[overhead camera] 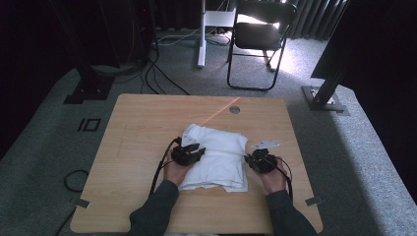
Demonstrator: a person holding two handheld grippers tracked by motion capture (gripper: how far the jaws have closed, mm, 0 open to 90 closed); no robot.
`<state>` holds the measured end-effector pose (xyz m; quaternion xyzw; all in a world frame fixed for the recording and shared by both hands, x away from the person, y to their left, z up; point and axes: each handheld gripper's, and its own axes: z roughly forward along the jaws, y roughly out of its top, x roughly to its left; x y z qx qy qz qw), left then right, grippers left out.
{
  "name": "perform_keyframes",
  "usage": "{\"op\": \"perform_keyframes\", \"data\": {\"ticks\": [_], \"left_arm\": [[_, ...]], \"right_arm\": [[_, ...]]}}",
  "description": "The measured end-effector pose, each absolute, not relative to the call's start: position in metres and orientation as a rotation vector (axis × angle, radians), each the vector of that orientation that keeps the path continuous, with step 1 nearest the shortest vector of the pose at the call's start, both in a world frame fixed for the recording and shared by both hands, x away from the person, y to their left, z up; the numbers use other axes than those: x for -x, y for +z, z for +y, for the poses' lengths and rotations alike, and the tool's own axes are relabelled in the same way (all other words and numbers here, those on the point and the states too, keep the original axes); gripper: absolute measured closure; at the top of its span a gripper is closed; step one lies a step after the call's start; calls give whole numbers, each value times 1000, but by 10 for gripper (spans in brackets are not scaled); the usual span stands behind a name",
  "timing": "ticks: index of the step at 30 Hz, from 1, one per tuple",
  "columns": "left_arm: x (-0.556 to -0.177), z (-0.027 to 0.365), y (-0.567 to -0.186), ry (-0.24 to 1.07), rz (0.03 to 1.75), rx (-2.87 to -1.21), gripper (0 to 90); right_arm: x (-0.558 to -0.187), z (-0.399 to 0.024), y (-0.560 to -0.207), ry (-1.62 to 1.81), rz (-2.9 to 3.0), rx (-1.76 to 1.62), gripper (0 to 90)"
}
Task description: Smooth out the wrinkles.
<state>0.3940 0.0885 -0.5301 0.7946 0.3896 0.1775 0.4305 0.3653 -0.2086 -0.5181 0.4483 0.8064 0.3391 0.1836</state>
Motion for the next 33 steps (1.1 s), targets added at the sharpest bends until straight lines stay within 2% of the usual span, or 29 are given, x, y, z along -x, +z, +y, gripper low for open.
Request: {"op": "perform_keyframes", "data": {"ticks": [3, 4, 6, 8, 9, 10, 11, 13, 14, 16, 21, 25, 26, 28, 29, 33], "left_arm": [[-394, 89, -531, 442, 972, -1971, 648], [-394, 89, -531, 444, 972, -1972, 648], [-393, 88, -530, 453, 972, -1977, 647], [-393, 88, -530, 456, 973, -1977, 647], [-393, 88, -530, 457, 972, -1977, 647], [-393, 88, -530, 456, 972, -1977, 647], [-393, 88, -530, 456, 972, -1977, 647], [-393, 88, -530, 460, 971, -1975, 646], [-392, 89, -530, 460, 972, -1972, 645], [-392, 90, -529, 446, 977, -1959, 635], [-378, 93, -512, 409, 959, -1917, 499], [-357, 90, -502, 428, 896, -1934, 476], [-353, 89, -501, 431, 884, -1945, 475], [-342, 88, -502, 437, 861, -1952, 476], [-337, 88, -504, 402, 856, -1956, 487], [-314, 86, -518, 309, 829, -1975, 496]], "right_arm": [[-357, -214, -513, 977, 2212, -1301, 637], [-349, -214, -510, 1092, 2217, -1275, 564], [-341, -208, -508, 1204, 2247, -1231, 483], [-336, -195, -512, 1189, 2289, -1196, 456], [-336, -189, -517, 1167, 2317, -1188, 462], [-338, -183, -522, 1144, 2351, -1180, 524], [-338, -183, -522, 1144, 2351, -1180, 524], [-337, -174, -534, 1052, 2424, -1165, 851], [-335, -173, -535, 1020, 2423, -1154, 895], [-329, -177, -531, 993, 2419, -1142, 899], [-312, -196, -526, 1003, 2404, -1173, 900], [-306, -203, -534, 912, 2425, -1184, 899], [-304, -206, -535, 926, 2413, -1198, 877], [-304, -209, -533, 988, 2376, -1208, 707], [-303, -210, -530, 1038, 2345, -1193, 653], [-302, -204, -520, 1203, 2278, -1122, 555]]}}
